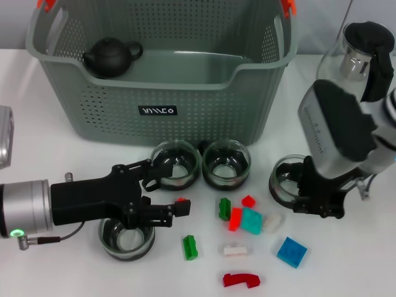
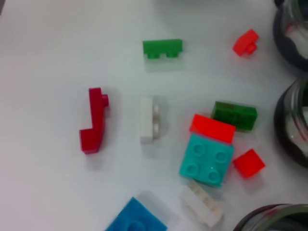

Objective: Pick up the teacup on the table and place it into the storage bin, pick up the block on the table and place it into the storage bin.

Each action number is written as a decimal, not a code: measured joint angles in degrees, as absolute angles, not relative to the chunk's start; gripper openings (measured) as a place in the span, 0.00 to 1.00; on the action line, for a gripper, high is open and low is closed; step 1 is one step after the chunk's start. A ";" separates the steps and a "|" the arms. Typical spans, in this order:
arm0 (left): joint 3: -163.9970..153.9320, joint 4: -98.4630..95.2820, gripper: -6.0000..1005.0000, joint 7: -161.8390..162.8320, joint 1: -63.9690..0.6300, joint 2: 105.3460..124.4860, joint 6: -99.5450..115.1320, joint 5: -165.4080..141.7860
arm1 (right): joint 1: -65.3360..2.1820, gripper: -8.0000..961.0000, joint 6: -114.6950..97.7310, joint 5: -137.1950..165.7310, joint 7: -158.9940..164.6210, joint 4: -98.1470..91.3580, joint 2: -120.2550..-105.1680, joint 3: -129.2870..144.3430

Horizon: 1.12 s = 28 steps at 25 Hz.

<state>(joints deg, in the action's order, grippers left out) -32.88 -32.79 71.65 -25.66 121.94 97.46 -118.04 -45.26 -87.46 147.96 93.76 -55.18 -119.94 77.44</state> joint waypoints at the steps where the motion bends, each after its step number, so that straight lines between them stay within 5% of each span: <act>1: -32.72 -32.80 0.94 71.67 -25.67 121.93 97.58 -118.04 | -44.86 0.07 -89.20 148.03 94.30 -56.97 -119.93 76.84; 13: -32.34 -33.32 0.94 71.00 -25.48 121.56 98.41 -118.30 | -42.04 0.07 -106.88 132.27 103.77 -78.35 -120.18 70.29; 28: -31.64 -34.23 0.93 70.35 -25.45 121.02 102.32 -118.40 | -49.13 0.07 -74.94 121.10 108.07 -70.81 -119.86 68.07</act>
